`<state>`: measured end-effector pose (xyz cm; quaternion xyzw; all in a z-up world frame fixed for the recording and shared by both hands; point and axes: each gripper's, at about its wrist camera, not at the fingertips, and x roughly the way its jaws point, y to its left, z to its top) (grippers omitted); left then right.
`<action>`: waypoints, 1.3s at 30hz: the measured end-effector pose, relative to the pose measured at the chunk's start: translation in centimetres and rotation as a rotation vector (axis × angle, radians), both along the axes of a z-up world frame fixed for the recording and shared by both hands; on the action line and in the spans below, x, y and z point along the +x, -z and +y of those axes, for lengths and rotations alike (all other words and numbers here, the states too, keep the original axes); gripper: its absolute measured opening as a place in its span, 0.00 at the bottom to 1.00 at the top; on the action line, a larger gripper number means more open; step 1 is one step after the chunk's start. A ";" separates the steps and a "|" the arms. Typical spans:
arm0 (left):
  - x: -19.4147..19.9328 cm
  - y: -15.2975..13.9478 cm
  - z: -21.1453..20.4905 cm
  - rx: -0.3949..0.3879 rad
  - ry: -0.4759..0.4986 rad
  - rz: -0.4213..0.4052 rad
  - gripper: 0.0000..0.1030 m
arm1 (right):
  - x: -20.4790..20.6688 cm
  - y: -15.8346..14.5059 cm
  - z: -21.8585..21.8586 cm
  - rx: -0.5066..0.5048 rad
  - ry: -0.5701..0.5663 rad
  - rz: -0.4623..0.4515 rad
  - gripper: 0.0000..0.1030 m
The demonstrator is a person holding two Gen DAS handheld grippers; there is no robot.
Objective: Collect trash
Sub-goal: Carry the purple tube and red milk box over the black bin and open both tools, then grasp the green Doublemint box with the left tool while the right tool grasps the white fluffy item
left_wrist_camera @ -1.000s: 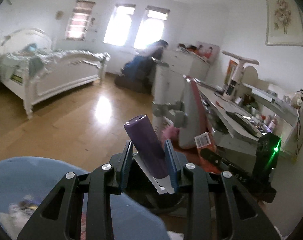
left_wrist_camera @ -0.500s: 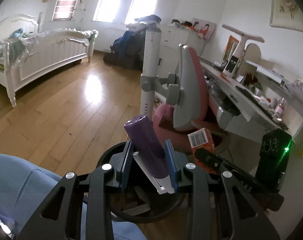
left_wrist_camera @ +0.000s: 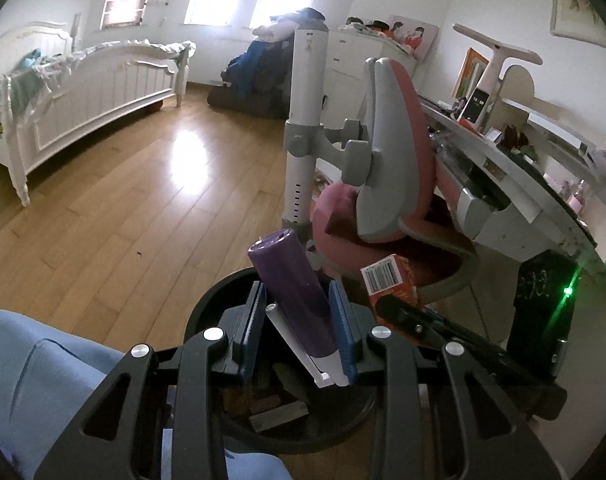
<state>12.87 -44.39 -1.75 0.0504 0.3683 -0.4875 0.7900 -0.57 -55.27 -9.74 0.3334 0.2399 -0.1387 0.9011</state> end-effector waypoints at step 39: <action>-3.3 -2.6 29.9 0.017 -0.491 0.022 0.74 | 6.2 -5.6 23.2 -0.123 -0.525 0.064 0.73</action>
